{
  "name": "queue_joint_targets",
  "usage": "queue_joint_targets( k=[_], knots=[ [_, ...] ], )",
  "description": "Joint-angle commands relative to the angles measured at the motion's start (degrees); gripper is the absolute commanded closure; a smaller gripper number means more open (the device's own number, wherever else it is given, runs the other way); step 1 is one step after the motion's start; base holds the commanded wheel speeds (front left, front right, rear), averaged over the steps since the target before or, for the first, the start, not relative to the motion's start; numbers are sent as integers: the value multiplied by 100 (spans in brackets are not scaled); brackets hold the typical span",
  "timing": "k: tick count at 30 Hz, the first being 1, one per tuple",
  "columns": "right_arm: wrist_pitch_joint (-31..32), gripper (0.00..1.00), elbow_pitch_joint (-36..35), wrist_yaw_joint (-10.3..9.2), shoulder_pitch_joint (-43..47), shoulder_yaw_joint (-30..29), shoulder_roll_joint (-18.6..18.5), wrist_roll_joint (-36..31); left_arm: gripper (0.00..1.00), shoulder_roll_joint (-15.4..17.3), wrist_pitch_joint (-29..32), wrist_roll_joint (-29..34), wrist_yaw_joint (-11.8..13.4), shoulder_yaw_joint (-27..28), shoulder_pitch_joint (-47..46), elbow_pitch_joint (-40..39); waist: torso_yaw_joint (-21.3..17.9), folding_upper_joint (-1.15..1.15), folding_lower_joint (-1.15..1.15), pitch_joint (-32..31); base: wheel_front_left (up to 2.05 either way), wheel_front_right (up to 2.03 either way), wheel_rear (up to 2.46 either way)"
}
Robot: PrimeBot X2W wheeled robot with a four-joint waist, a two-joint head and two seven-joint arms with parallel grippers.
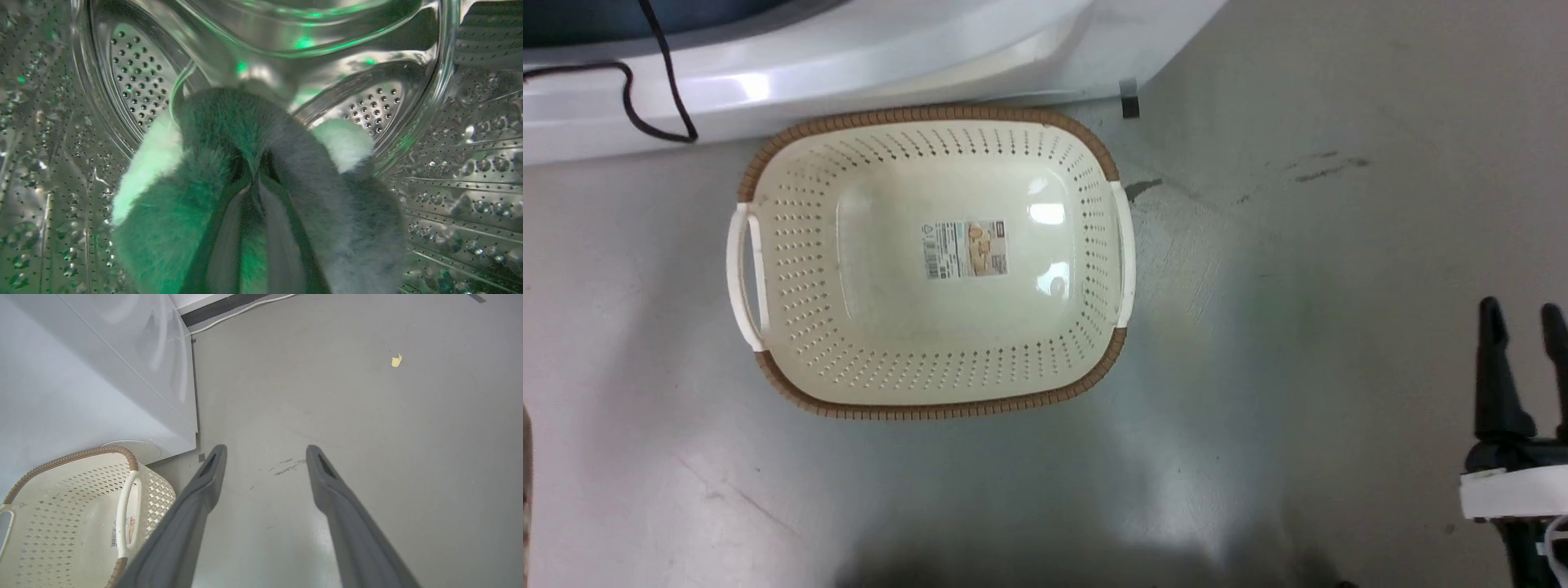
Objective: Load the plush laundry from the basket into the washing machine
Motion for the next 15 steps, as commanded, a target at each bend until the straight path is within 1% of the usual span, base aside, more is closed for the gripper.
queue_joint_targets(
  k=[1,11,12,13,15],
  knots=[
    [10,0,-107,-4,75,-72,-60,45,100,42,16,18,33,28,-210,-21,12,0,-1,166,0,0,0],
    [58,0,-379,-4,175,-178,-60,63,100,-88,210,-50,-12,-55,-705,300,65,0,-1,476,0,0,0],
    [61,0,-382,-4,175,-178,-54,64,73,-109,207,-64,-27,-62,-729,347,69,0,-1,484,0,0,0],
    [62,0,-382,-4,174,-178,-49,62,0,-135,232,-93,-45,-67,-742,412,74,0,-1,484,0,0,0],
    [73,0,-379,-4,162,-181,-41,55,0,-177,263,-145,-92,-78,-767,532,85,0,-1,475,0,0,0]
  ],
)
